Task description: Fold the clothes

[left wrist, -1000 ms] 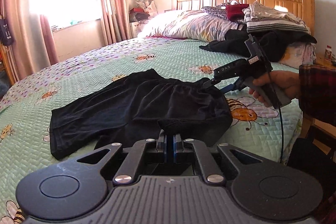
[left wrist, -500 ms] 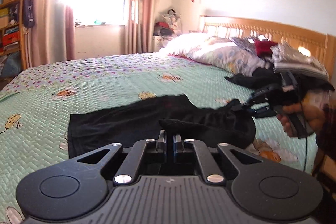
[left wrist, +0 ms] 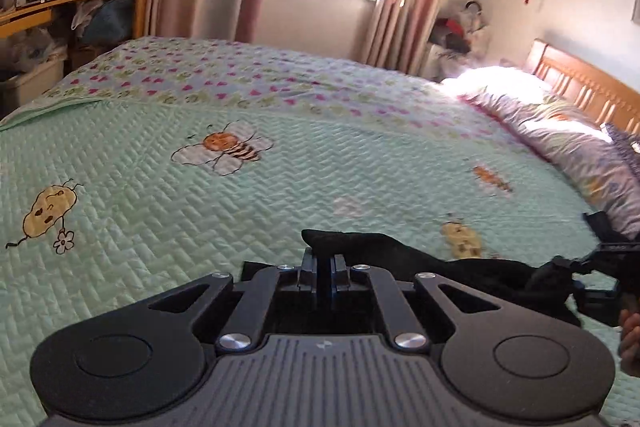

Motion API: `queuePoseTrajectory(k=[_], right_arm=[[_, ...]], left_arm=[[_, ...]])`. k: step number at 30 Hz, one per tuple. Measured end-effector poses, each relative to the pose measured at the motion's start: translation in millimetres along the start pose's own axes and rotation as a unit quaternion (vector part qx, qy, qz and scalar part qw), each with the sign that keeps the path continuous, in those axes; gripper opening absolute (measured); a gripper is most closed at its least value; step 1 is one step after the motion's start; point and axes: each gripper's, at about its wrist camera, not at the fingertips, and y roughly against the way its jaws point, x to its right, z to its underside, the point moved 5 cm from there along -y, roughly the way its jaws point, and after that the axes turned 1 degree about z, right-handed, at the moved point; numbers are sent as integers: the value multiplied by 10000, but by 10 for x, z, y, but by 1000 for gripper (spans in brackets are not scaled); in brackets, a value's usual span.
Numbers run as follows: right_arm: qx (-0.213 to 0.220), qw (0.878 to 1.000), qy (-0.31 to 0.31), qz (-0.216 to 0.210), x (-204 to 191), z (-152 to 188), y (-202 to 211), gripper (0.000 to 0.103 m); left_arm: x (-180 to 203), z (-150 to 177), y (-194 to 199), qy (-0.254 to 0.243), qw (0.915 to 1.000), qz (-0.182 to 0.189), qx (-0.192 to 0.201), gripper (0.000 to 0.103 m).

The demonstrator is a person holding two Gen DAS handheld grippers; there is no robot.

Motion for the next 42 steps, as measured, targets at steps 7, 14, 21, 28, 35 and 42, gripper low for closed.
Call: queuePoseTrajectory(k=[7,14,21,28,35,42], right_arm=[[-61,9996,26,-282,55,-162,-530,35],[-415,9966,-141,-700,78,-308,-283,66],[21,9902,1396,59,110,-318,408,74],[-566,9770,2044,237,449,417,414,74],[-241,9853,1693,-29,235,583,-106,76],[598,9822,1740,388,294,555,147,28]], left_arm=[[-340,228,-809,216,9968,-416,-646,13],[-564,229,-653,538,9950,-659,-525,44],[-644,470,-17,756,9958,-352,-382,45],[-532,1144,554,1139,9912,122,-662,51],[-331,1420,783,996,9914,297,-795,54],[2,1269,808,604,9952,411,-654,55]])
